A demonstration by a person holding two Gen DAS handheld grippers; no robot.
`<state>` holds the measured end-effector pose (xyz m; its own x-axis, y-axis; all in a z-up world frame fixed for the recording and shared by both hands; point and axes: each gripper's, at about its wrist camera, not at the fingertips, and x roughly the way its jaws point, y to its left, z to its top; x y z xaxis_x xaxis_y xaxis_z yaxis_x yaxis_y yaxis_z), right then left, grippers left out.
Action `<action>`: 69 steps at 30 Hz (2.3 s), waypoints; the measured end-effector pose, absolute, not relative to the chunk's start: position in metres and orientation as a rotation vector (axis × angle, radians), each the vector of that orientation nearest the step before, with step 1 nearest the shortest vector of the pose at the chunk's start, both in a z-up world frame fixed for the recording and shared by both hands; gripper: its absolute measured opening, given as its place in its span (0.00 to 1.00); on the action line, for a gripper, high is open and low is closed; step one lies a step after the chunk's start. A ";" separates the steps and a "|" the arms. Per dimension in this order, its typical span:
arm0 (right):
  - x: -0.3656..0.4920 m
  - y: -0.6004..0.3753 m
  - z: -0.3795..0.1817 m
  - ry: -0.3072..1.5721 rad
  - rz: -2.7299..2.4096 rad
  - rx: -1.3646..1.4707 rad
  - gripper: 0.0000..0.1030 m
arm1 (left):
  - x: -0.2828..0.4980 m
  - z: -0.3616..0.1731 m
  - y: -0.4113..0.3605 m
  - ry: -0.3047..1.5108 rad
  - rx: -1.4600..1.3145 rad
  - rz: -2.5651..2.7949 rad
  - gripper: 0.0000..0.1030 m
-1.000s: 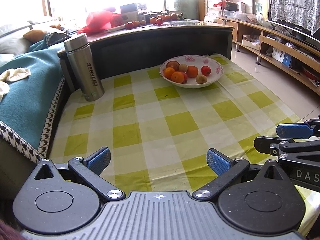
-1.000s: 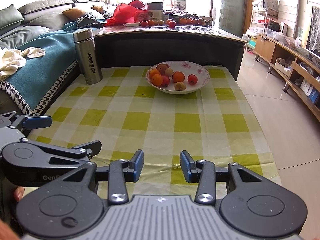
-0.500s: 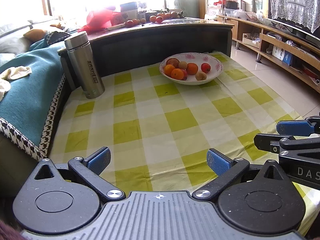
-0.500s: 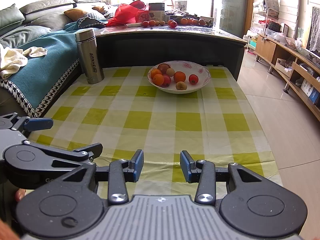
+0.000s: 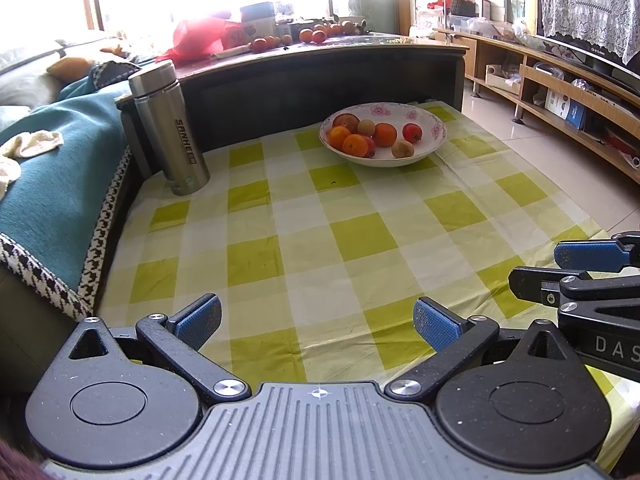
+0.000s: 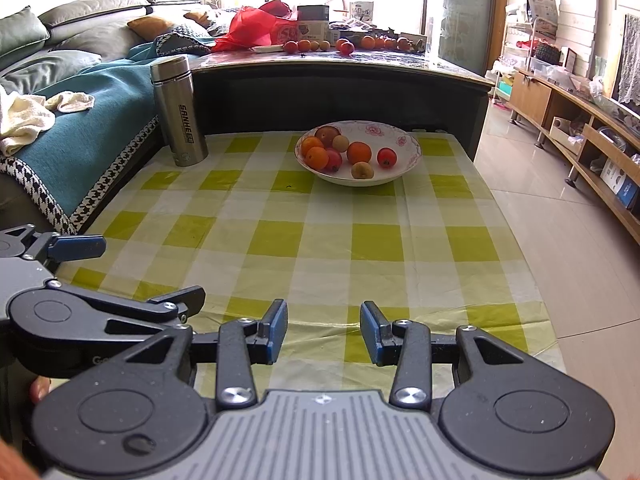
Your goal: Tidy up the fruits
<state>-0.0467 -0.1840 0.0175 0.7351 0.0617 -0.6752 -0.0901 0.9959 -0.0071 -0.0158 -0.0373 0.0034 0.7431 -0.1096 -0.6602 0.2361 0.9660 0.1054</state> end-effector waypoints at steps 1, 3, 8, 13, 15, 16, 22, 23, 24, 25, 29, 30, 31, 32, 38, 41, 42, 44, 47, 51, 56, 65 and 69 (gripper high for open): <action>-0.046 -0.184 0.017 0.740 0.083 -0.040 0.44 | -0.016 0.003 -0.037 0.709 0.187 -0.191 1.00; -0.047 -0.184 0.017 0.740 0.083 -0.041 0.44 | -0.016 0.004 -0.037 0.709 0.186 -0.191 1.00; -0.049 -0.183 0.017 0.741 0.079 -0.042 0.44 | -0.017 0.000 -0.036 0.712 0.189 -0.191 1.00; -0.049 -0.183 0.016 0.745 0.069 -0.045 0.44 | -0.016 -0.001 -0.037 0.718 0.192 -0.189 1.00; -0.049 -0.182 0.016 0.745 0.067 -0.046 0.44 | -0.016 0.000 -0.037 0.719 0.192 -0.189 1.00; -0.049 -0.182 0.016 0.746 0.067 -0.045 0.44 | -0.016 0.000 -0.037 0.719 0.193 -0.189 1.00; -0.049 -0.182 0.015 0.747 0.066 -0.045 0.44 | -0.016 0.000 -0.037 0.720 0.193 -0.190 1.00; -0.049 -0.182 0.015 0.746 0.066 -0.045 0.44 | -0.016 0.000 -0.037 0.720 0.193 -0.190 1.00; -0.049 -0.182 0.016 0.746 0.066 -0.046 0.44 | -0.016 0.000 -0.038 0.719 0.193 -0.189 1.00; -0.049 -0.182 0.016 0.746 0.066 -0.045 0.44 | -0.016 0.000 -0.038 0.719 0.193 -0.189 1.00; -0.049 -0.182 0.015 0.746 0.066 -0.045 0.44 | -0.016 0.000 -0.037 0.719 0.193 -0.189 1.00; -0.049 -0.182 0.015 0.746 0.066 -0.045 0.44 | -0.016 0.000 -0.038 0.719 0.193 -0.189 1.00; -0.049 -0.182 0.015 0.746 0.066 -0.045 0.44 | -0.016 0.000 -0.037 0.719 0.193 -0.189 1.00; -0.049 -0.182 0.015 0.746 0.066 -0.045 0.44 | -0.016 0.000 -0.037 0.720 0.192 -0.189 1.00; -0.049 -0.182 0.015 0.746 0.066 -0.046 0.44 | -0.016 0.000 -0.038 0.719 0.193 -0.189 1.00; -0.049 -0.182 0.015 0.746 0.066 -0.046 0.44 | -0.016 0.000 -0.038 0.719 0.195 -0.189 1.00; -0.049 -0.182 0.015 0.746 0.066 -0.046 0.44 | -0.016 0.000 -0.038 0.719 0.195 -0.189 1.00; -0.049 -0.182 0.015 0.746 0.066 -0.046 0.44 | -0.016 0.000 -0.038 0.719 0.194 -0.189 1.00; -0.049 -0.182 0.015 0.747 0.066 -0.046 0.44 | -0.016 -0.001 -0.038 0.719 0.196 -0.189 1.00; -0.049 -0.182 0.015 0.747 0.066 -0.046 0.44 | -0.016 -0.001 -0.038 0.719 0.196 -0.188 1.00; -0.049 -0.181 0.015 0.747 0.066 -0.047 0.44 | -0.017 -0.001 -0.037 0.719 0.197 -0.188 1.00; -0.049 -0.182 0.014 0.748 0.065 -0.047 0.44 | -0.017 -0.001 -0.038 0.718 0.200 -0.187 1.00; -0.050 -0.182 0.013 0.748 0.064 -0.047 0.44 | -0.017 -0.002 -0.037 0.715 0.206 -0.185 1.00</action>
<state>-0.0495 -0.1816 0.0134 0.7311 0.0417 -0.6810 -0.0754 0.9970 -0.0199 -0.0172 -0.0367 -0.0022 0.7404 -0.0973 -0.6651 0.2378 0.9634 0.1237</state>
